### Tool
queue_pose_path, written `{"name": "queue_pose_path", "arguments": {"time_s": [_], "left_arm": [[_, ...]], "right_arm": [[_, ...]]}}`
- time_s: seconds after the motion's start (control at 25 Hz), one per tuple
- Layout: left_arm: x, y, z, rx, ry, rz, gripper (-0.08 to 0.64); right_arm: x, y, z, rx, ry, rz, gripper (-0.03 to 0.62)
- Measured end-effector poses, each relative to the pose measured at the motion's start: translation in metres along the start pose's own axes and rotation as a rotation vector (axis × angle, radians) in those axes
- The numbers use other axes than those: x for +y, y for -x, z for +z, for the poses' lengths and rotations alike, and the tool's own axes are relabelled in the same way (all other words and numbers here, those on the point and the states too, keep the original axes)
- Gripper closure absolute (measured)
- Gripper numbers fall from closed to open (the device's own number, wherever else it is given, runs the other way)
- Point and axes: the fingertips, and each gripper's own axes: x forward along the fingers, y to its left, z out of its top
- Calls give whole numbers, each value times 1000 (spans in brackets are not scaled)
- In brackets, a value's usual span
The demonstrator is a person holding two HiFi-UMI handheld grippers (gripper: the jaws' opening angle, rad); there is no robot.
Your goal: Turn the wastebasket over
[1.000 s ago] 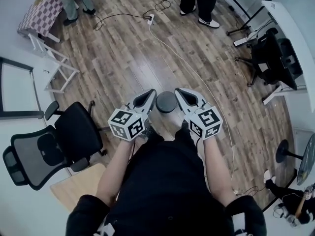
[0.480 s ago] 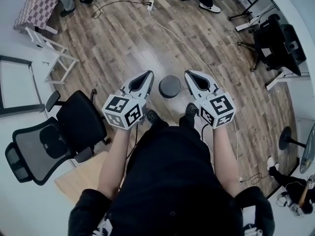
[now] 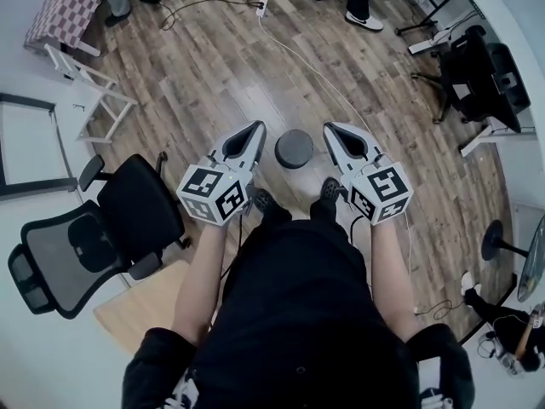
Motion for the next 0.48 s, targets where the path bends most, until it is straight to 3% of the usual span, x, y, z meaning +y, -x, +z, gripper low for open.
{"name": "queue_pose_path", "arguments": {"time_s": [0.48], "left_arm": [[-13, -8, 1, 1, -9, -18, 543]], "right_arm": [[-3, 4, 6, -22, 3, 12, 560]]}}
